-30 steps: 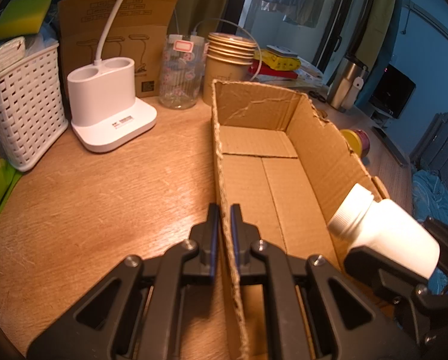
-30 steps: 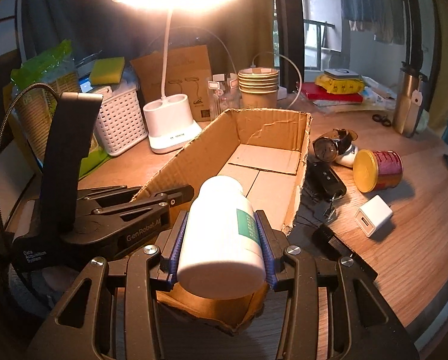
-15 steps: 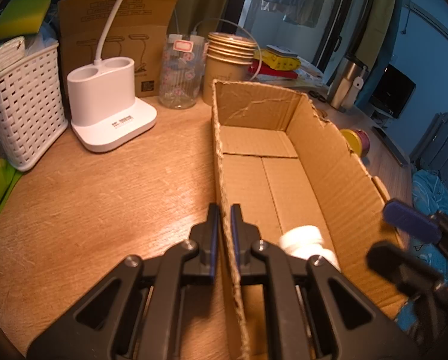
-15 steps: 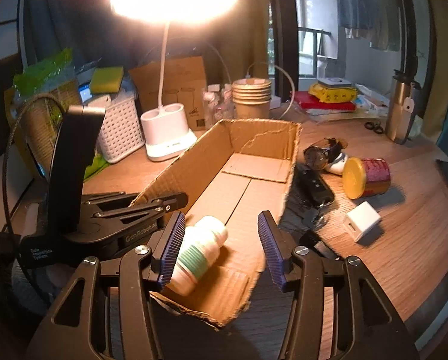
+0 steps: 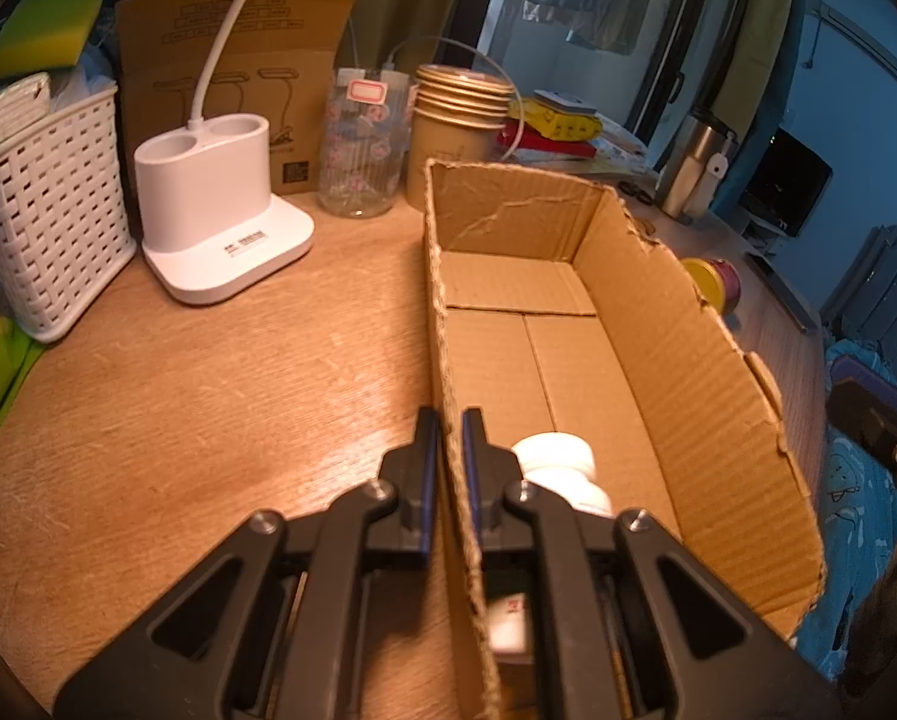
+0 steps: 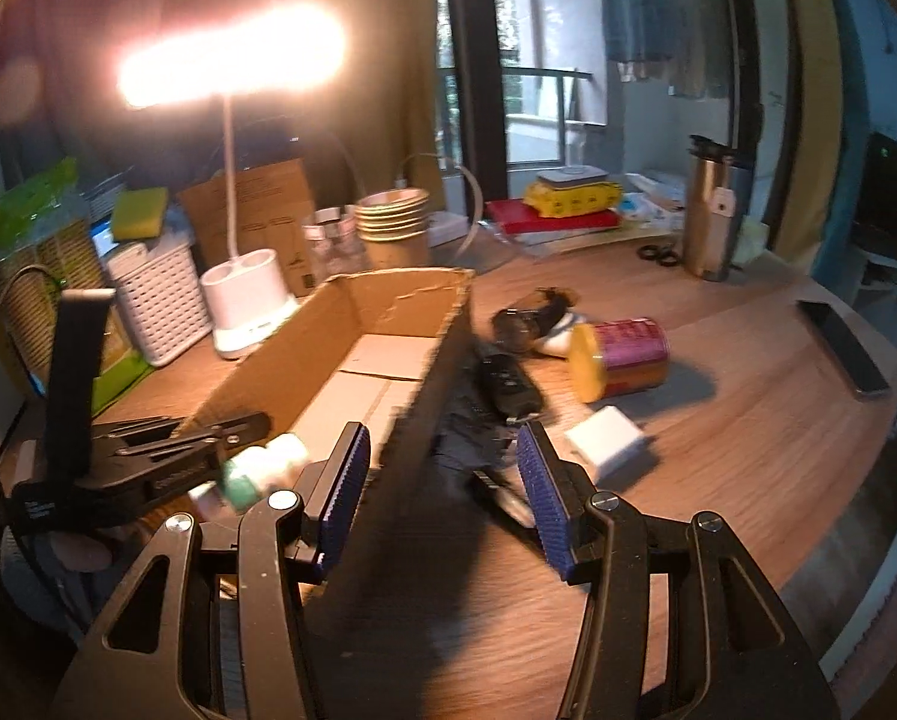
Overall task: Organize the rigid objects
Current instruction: 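Move the right gripper to the black flashlight and grasp it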
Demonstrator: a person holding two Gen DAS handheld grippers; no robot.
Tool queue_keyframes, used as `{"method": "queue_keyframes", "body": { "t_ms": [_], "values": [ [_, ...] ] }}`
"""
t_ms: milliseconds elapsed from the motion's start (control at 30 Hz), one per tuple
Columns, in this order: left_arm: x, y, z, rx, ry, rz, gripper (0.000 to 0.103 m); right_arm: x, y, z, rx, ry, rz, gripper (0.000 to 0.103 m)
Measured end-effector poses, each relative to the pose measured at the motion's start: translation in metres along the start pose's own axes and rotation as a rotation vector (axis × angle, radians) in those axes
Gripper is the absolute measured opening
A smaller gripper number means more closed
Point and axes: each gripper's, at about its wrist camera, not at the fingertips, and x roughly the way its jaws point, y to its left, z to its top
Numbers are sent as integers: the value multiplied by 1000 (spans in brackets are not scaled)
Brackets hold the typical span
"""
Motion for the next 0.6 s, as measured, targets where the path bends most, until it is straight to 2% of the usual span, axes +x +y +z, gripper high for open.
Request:
{"method": "queue_keyframes", "body": {
  "t_ms": [233, 600],
  "values": [
    [0, 0, 0, 0, 0, 0, 9, 2, -24, -6, 34, 10, -68, 55],
    [0, 0, 0, 1, 0, 0, 9, 29, -42, -26, 64, 85, -100, 55]
  ]
}}
